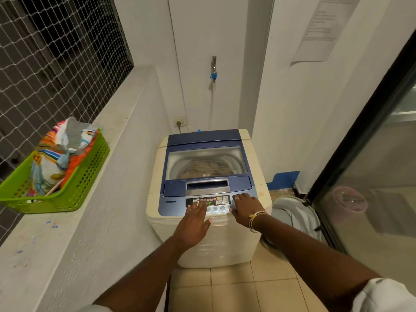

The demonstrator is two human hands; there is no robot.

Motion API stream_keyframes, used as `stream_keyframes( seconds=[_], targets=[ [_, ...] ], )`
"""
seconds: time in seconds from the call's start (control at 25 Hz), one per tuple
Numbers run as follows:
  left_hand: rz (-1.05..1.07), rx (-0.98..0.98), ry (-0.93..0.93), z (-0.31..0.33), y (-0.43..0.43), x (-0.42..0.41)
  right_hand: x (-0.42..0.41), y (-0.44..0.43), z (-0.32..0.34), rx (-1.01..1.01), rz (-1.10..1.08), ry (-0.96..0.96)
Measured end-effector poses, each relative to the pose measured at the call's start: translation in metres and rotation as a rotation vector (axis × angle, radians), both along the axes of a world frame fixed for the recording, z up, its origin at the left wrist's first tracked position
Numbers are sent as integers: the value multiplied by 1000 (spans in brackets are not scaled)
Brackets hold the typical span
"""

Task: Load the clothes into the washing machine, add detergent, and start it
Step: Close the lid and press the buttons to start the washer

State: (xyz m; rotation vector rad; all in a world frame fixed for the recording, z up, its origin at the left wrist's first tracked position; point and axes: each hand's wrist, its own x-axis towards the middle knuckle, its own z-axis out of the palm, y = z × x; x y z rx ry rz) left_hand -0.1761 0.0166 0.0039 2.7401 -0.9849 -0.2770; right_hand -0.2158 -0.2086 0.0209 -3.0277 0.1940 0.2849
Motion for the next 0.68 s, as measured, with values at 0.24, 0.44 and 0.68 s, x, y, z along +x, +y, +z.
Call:
stream_keyframes(
  seconds=[0.24, 0.44, 0.68],
  targets=[
    [35, -38, -37, 21, 13, -11, -13, 38, 9, 65, 5, -96],
    [47, -50, -32, 34, 23, -15, -23, 56, 23, 71, 1, -131],
    [56, -62, -43, 38, 34, -16, -30, 69, 29, 31, 17, -145]
  ],
)
